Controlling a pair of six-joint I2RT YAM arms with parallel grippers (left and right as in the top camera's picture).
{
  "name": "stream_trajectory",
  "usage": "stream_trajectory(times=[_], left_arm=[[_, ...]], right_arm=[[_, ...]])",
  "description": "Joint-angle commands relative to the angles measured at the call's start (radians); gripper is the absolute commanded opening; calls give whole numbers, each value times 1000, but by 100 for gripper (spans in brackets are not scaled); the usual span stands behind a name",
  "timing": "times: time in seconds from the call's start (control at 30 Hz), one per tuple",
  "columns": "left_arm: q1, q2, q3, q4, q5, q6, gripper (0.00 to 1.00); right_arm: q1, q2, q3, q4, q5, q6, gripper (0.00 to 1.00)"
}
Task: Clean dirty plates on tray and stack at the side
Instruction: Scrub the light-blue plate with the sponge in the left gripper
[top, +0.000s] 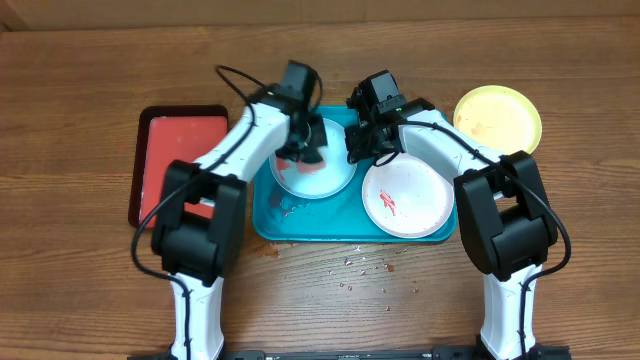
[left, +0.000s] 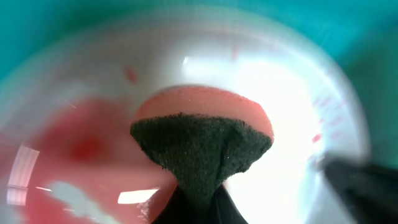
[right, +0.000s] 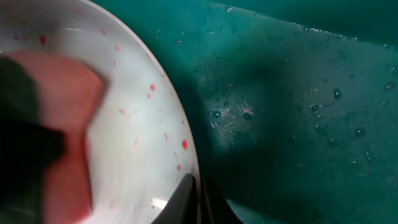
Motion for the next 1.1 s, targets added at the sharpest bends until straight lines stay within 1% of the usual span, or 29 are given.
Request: stream_trajectory(times=[0.0, 0.13, 0.23, 0.3, 0.4, 0.67, 0.73, 0.8, 0.9, 0.97, 1.07], left_arm=[[-15, 40, -16, -27, -74, 15, 4], [-8, 37, -15, -83, -277, 15, 4], [9, 35, -14, -119, -401, 14, 4], [26, 33, -12, -132, -452, 8, 4], [55, 33, 7, -142, -461, 8, 4], [93, 33, 168, -212, -389, 9, 4], [93, 33, 215, -212, -277, 35, 4], [93, 33, 220, -198, -188, 56, 4], [89, 37, 212, -185, -50, 57, 4], [80, 40, 205, -186, -23, 57, 4], [63, 41, 174, -179, -21, 53, 4]], right_arm=[[-4, 16, -14, -3, 28, -4, 5], [-4, 16, -14, -3, 28, -4, 5], [-4, 16, -14, -4, 28, -4, 5], [-4, 16, -14, -7, 28, -4, 5], [-4, 16, -14, -14, 28, -4, 5], [-4, 16, -14, -21, 28, -4, 5], [-4, 16, -14, -21, 28, -4, 5], [-4, 16, -14, -21, 28, -4, 5], [-4, 16, -14, -21, 28, -4, 5], [-4, 16, -14, -20, 28, -4, 5], [-4, 16, -14, -17, 28, -4, 5]])
